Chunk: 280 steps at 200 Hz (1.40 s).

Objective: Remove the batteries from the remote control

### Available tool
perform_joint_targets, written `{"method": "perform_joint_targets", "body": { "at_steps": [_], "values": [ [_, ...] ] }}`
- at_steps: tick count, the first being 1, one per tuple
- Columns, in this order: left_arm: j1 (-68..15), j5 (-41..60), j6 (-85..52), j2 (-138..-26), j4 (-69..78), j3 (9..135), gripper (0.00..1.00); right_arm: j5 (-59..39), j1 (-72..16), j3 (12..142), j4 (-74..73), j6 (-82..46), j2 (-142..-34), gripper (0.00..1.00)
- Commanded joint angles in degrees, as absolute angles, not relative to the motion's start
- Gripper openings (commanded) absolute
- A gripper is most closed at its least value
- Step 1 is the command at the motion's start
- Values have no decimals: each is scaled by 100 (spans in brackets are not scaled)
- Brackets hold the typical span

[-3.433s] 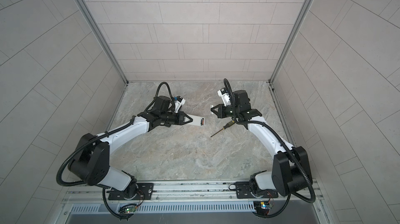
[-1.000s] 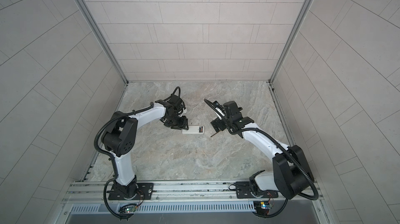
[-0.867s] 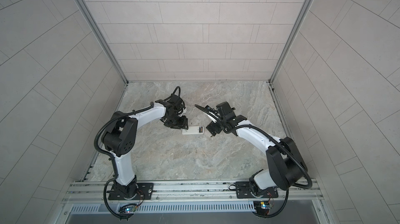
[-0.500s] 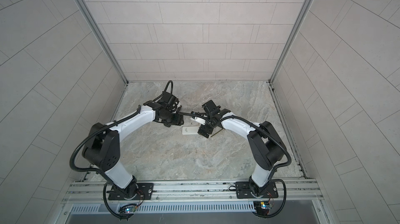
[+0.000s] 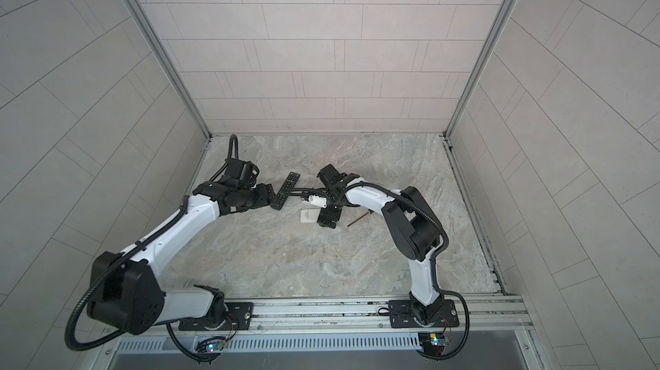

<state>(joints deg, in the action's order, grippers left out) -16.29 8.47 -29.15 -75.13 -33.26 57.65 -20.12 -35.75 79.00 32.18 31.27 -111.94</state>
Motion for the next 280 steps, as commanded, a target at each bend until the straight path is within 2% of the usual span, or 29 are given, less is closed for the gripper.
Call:
{"method": "perform_joint_targets", "body": {
  "at_steps": [1,68,97,135,161,225,280],
  "values": [
    [-1644,589,-3352,-7300,-3281,5635,80,-2134,-3622,8094,3691,3042,-11338,93],
    [-1644,352,-4122,-7323,-3252,5512,83,-2268,-3777,7846,3920,2645,-11253,86],
    [-1670,578,-4322,-7428,-3239,5557,83,-2431,-3813,7551,3663,2436,-11018,84],
    [-1736,633,-4487,-7452,-3252,5546,83,-1909,-3806,7487,3352,2304,-10741,87],
    [-1783,574,-4621,-7402,-3260,5521,83,-1657,-3697,7868,3484,2434,-11005,88],
    [-1784,354,-4746,-7259,-3412,5497,83,-1630,-3666,8463,4058,2645,-11665,89],
    [-1801,276,-4966,-7304,-3542,5634,84,-1970,-3688,8305,4284,2415,-11568,87]
  ]
}}
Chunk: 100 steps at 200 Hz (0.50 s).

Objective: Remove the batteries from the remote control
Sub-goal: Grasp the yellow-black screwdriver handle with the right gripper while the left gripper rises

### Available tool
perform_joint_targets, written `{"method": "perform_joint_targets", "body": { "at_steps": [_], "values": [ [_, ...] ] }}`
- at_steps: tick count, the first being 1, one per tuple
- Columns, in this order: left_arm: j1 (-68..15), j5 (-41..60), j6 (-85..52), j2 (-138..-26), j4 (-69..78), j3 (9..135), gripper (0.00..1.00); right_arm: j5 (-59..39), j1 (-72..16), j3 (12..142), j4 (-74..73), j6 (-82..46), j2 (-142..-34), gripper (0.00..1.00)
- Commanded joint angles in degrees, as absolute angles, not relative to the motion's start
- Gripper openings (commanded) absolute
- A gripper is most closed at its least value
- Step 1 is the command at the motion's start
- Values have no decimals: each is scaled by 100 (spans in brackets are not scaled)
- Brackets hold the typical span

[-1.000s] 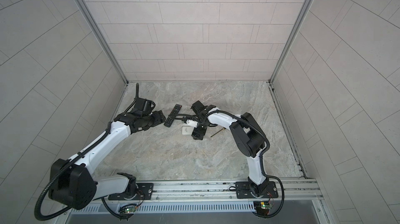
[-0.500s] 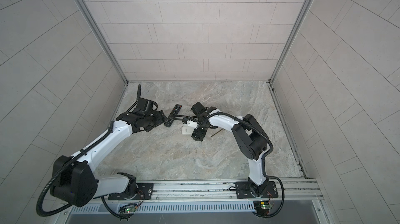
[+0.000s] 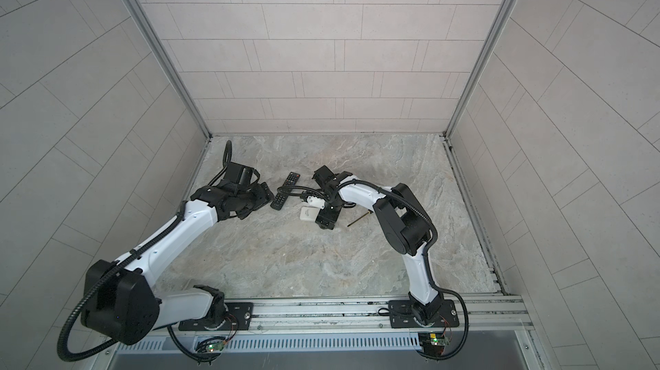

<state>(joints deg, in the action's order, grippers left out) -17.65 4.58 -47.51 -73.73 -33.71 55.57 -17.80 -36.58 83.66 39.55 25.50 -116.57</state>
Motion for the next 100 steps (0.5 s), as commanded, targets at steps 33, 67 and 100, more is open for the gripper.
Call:
{"method": "perform_joint_targets", "body": {
  "at_steps": [33,67,100],
  "values": [
    [-1883,252,-5093,-7406,-3516,5662,84,-2028,-3774,7918,4070,2108,-11343,86],
    [-2163,165,-5194,-7682,-3460,5803,83,-2235,-3773,7463,3493,1559,-10898,86],
    [-2518,72,-5256,-7967,-3331,5974,84,-1928,-3584,7172,2936,870,-10304,86]
  ]
}}
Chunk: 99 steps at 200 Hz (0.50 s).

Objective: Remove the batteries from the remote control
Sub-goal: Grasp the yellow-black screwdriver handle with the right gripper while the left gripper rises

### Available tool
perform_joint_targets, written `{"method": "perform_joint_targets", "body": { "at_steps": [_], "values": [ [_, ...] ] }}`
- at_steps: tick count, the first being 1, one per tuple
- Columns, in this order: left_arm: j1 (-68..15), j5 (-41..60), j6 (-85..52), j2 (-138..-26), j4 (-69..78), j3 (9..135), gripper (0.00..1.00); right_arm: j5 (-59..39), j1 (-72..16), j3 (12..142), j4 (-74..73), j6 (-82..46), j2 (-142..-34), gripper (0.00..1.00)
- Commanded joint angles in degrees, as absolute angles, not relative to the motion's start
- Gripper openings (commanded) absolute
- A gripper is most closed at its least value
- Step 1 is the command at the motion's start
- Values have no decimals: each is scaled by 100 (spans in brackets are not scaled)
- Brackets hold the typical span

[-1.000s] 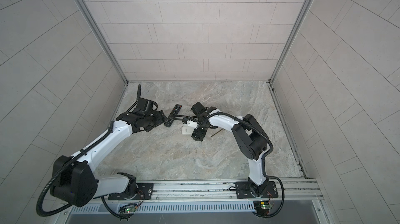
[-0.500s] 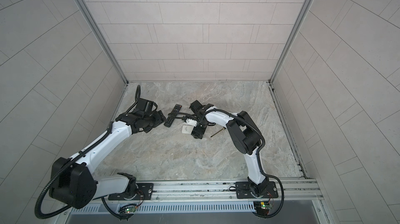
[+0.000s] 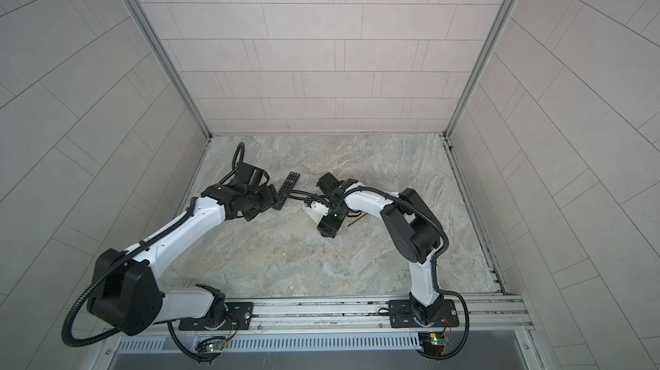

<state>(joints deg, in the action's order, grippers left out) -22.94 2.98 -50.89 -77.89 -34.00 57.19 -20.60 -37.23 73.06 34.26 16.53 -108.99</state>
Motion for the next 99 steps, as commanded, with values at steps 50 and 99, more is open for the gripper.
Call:
{"method": "perform_joint_targets", "body": {
  "at_steps": [50,99],
  "values": [
    [-2938,181,-5351,-8634,-3293,6517,87,-1117,-2827,6743,2253,-1395,-9047,81],
    [-3062,165,-5373,-8992,-3157,6830,100,225,-1914,6098,2883,-4034,-8102,70]
  ]
}}
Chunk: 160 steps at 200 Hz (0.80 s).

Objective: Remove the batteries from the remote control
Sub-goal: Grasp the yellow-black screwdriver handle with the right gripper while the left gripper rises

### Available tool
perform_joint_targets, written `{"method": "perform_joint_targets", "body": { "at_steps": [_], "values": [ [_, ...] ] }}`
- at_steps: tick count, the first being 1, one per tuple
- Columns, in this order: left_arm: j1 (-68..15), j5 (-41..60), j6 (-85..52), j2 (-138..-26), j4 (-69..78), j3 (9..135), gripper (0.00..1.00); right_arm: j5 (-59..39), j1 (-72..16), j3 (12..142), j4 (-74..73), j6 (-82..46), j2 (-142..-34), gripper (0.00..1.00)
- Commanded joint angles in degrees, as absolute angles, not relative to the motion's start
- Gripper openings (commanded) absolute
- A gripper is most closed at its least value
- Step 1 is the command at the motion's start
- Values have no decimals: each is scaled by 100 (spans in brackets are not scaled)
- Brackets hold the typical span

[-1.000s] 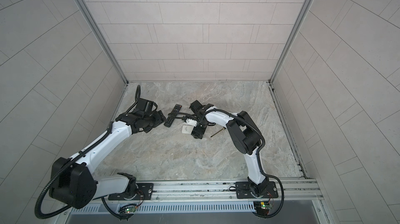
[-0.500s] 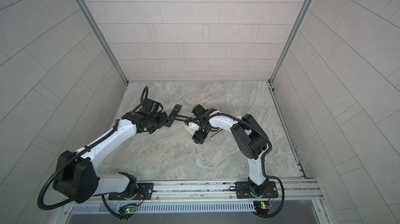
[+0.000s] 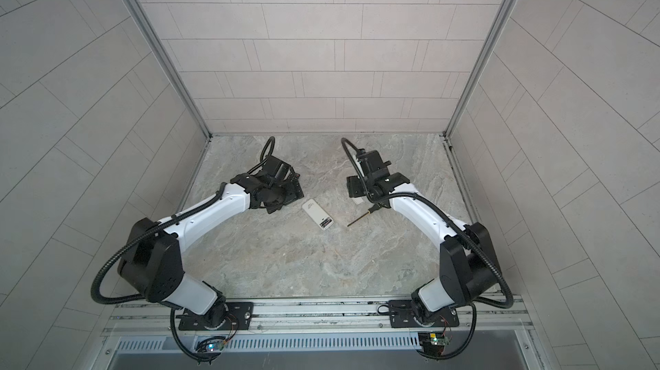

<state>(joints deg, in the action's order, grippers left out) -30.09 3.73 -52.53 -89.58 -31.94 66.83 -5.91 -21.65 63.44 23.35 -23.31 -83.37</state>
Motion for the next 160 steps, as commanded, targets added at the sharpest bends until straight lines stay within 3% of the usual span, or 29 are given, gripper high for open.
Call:
{"method": "perform_joint_targets", "body": {
  "at_steps": [1,26,70,115,160],
  "values": [
    [-3060,157,-5372,-8987,-3147,6825,100,244,-1906,6090,2905,-4060,-8094,71],
    [-3059,-196,-5343,-8838,-2750,6727,100,582,-1760,6002,3496,-4698,-8095,75],
    [-3007,-546,-5834,-8398,-1346,5965,100,18,-1259,5643,3582,-5741,-8505,72],
    [-3013,-395,-4976,-9446,-3344,7516,100,-103,-1231,5768,3404,-6019,-9189,65],
    [-3062,-334,-4761,-9580,-3235,7613,100,-22,-1239,5991,3207,-6038,-9448,62]
  ]
}}
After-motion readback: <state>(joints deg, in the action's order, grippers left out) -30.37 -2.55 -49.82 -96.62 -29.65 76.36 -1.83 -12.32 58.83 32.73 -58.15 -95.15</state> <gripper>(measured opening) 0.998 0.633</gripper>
